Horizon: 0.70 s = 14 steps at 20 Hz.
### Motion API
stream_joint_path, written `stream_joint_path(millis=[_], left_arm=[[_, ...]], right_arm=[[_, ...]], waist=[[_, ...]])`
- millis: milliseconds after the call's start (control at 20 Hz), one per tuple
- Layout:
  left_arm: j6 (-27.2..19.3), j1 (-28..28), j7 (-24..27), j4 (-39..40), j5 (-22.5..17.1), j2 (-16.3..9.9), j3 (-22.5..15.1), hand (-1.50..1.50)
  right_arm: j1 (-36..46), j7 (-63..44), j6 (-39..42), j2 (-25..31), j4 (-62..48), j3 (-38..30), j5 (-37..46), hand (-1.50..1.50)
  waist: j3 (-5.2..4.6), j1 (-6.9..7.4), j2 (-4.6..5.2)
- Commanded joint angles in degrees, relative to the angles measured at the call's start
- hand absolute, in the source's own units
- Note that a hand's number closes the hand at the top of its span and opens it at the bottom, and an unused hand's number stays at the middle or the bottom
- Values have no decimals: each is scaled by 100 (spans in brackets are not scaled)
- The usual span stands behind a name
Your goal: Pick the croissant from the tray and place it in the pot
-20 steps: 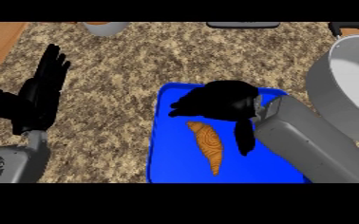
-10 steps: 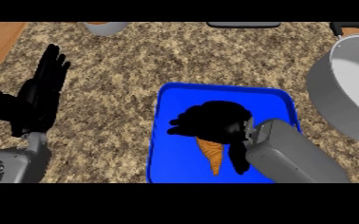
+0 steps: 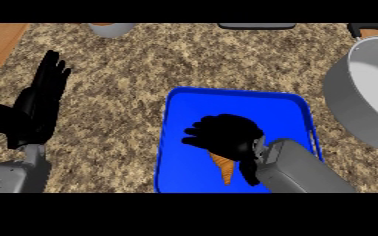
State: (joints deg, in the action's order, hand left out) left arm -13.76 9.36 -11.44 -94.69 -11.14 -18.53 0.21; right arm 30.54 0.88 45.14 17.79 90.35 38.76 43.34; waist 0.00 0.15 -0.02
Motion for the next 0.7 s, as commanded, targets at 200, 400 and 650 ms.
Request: stream_joint_path(millis=[200, 400, 650], left_arm=[[104, -77, -268, -353, 180, 135, 129, 0], [366, -5, 283, 269, 167, 280, 312, 0], [231, 77, -83, -51, 395, 434, 171, 0]], right_arm=[[-107, 701, -437, -348, -758, -17, 834, -150], [-92, 736, -369, -477, -940, -259, 1131, -150], [51, 1080, -486, -531, -1447, -356, 1526, -150]], waist=[[1, 20, 1], [-1, 5, 3], [0, 16, 3]])
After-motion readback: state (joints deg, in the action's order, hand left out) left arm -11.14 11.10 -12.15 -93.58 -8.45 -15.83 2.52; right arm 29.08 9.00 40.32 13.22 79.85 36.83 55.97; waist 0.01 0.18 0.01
